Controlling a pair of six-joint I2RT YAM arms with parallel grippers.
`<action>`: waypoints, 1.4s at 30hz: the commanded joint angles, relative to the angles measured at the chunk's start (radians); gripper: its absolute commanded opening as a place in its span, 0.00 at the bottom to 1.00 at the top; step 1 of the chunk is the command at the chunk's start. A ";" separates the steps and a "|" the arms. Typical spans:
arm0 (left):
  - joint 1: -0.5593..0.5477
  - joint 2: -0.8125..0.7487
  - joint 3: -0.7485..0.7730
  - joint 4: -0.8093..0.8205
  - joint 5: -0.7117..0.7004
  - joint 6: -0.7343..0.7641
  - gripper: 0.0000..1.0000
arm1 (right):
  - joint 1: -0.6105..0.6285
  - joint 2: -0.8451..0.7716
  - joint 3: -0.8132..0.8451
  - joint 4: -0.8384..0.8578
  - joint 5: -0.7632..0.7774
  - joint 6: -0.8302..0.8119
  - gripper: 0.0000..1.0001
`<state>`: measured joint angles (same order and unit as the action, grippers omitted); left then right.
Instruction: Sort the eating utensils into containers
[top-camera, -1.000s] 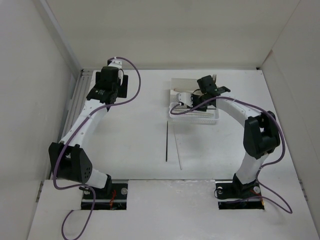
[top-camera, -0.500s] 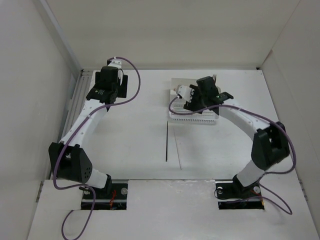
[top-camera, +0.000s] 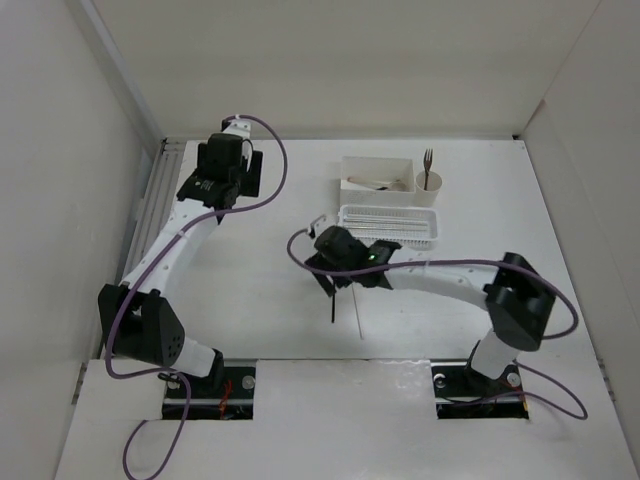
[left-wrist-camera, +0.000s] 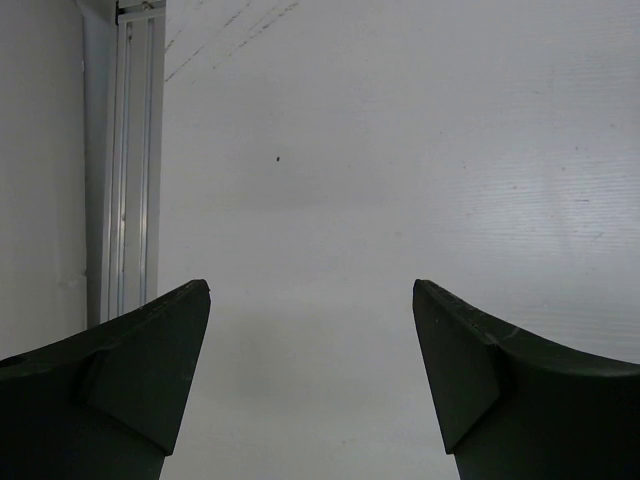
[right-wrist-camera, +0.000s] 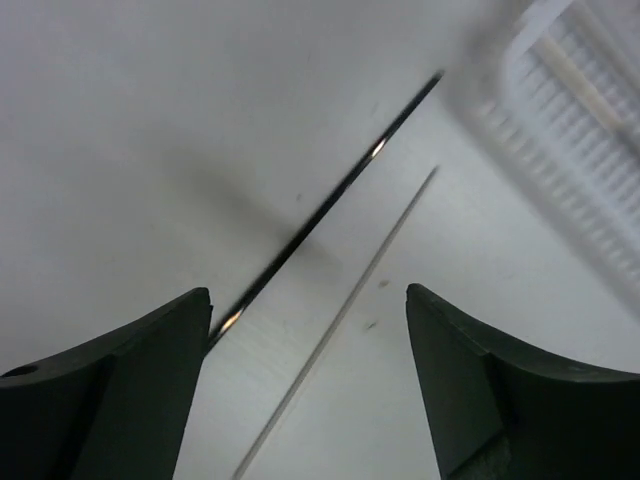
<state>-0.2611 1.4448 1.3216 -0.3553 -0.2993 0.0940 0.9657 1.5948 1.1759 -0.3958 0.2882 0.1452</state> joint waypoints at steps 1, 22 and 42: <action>-0.023 -0.003 0.024 0.035 0.002 -0.007 0.80 | 0.036 0.069 -0.006 -0.144 0.023 0.162 0.81; -0.119 -0.012 -0.015 0.053 -0.104 0.030 0.80 | 0.007 0.133 -0.107 -0.097 -0.059 0.257 0.49; -0.119 -0.021 -0.024 0.053 -0.141 0.039 0.80 | -0.105 0.067 -0.170 -0.057 -0.103 0.272 0.00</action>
<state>-0.3794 1.4448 1.3014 -0.3286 -0.4202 0.1303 0.8768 1.7123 1.0187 -0.4339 0.1463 0.3893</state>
